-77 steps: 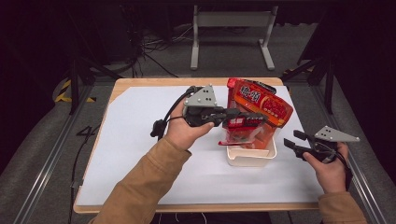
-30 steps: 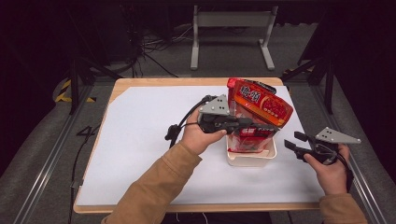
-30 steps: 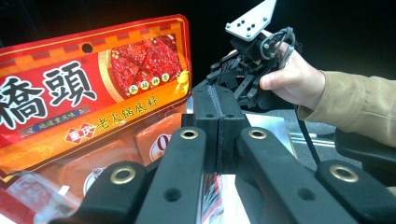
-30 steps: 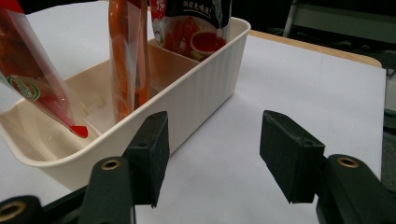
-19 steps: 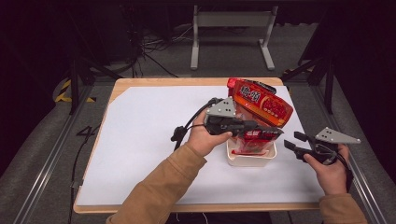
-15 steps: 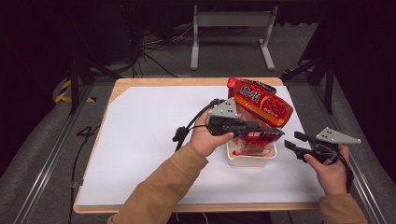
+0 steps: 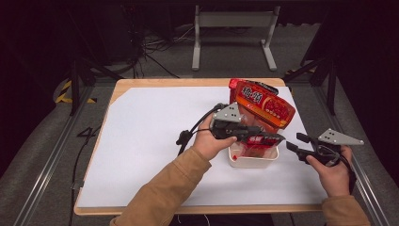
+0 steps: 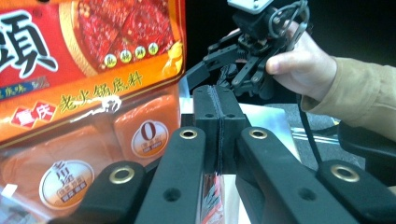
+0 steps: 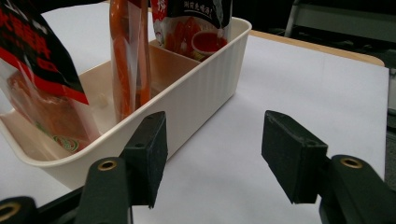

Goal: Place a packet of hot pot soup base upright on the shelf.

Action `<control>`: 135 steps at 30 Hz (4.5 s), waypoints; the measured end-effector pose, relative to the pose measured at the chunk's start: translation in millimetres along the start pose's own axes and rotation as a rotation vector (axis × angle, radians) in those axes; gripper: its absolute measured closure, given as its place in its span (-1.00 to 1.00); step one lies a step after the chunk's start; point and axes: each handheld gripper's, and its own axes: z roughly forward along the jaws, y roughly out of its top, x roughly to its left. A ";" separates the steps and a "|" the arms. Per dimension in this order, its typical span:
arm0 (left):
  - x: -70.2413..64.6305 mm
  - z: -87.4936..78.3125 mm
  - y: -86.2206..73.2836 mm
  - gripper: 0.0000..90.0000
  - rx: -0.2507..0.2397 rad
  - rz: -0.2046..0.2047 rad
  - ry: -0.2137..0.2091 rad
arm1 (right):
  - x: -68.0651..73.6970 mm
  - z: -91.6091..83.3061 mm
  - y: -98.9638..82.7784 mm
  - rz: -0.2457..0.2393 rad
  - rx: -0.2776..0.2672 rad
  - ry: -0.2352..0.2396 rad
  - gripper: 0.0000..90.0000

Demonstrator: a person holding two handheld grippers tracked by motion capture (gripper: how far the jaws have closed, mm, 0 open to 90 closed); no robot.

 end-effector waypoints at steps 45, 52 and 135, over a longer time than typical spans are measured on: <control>6.8 -36.6 -22.6 -0.35 -0.035 -0.120 0.094 | 3.2 6.1 0.1 0.006 0.011 0.010 -0.17; 0.6 -61.8 -21.8 -0.48 -0.030 -0.100 0.123 | 2.9 6.8 0.2 0.006 0.010 0.007 -0.20; -9.4 -224.0 -211.2 -0.71 0.102 -0.334 0.631 | 2.3 27.8 -25.7 -0.047 -0.015 0.015 -0.44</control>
